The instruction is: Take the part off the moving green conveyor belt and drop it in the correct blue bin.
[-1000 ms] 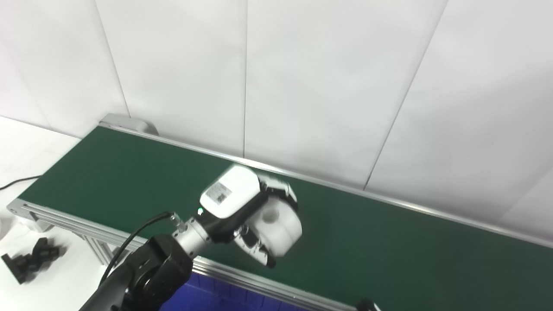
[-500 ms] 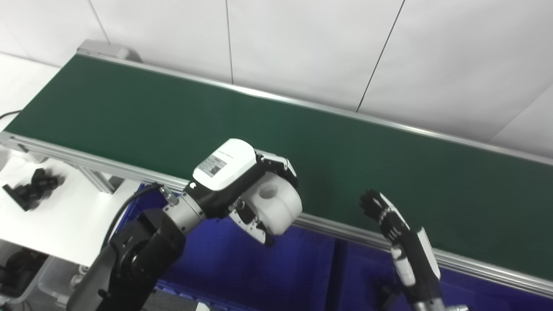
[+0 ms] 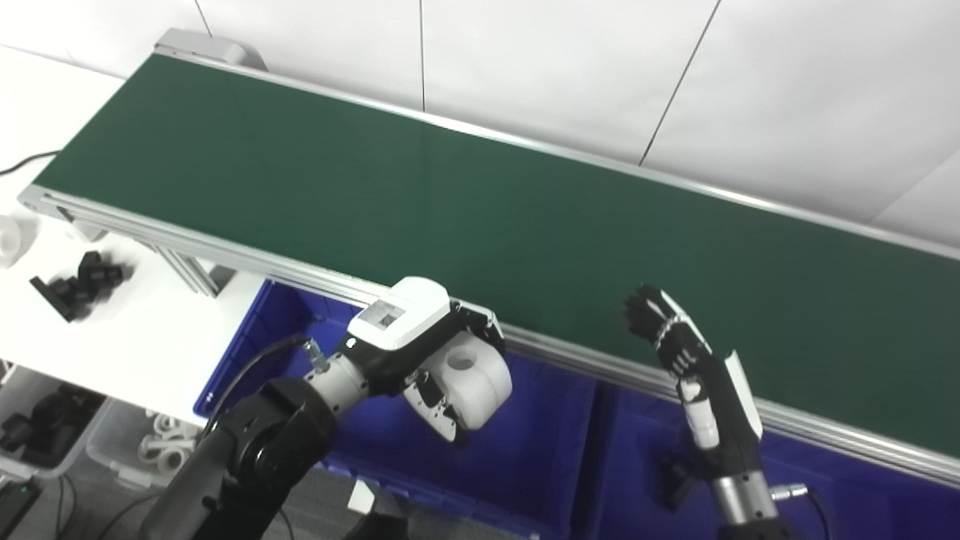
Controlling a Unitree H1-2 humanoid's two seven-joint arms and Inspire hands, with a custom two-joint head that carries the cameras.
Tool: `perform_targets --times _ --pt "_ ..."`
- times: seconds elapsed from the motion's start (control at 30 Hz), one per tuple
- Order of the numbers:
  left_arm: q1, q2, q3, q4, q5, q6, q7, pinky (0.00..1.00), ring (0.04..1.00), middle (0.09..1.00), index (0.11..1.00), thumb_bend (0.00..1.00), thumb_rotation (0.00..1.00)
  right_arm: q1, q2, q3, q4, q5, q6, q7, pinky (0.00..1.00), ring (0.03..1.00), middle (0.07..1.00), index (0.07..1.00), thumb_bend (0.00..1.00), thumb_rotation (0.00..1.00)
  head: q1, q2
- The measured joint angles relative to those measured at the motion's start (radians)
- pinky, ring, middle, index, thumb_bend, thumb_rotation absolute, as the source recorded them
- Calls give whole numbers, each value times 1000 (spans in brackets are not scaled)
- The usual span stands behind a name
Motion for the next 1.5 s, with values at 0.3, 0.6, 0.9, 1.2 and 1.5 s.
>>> perform_targets --times 0.3,0.6,0.9,1.2,1.5 --pt "-15 -9 -19 73 67 1 21 364 422 469 507 519 0 0 4 1 1 -2 1 -1 841 857 854 894 829 998 -2 -11" --pt "-17 -7 -37 59 185 42 12 699 780 808 720 895 258 1 12 2 1 -22 1 -3 835 854 852 889 840 1000 -11 -18" --pt "-17 -5 -45 16 210 47 1 771 839 874 818 994 385 5 11 2 1 -23 1 -3 836 851 853 887 826 1000 -14 -23" --pt "-16 -4 -47 14 206 46 -1 762 831 868 821 992 406 5 11 2 1 -23 1 -2 833 850 855 891 828 1000 -15 -25" --pt "27 -22 -31 -116 62 22 10 719 813 856 814 898 484 9 17 14 4 -39 1 -3 820 846 859 896 821 1000 -110 -66"
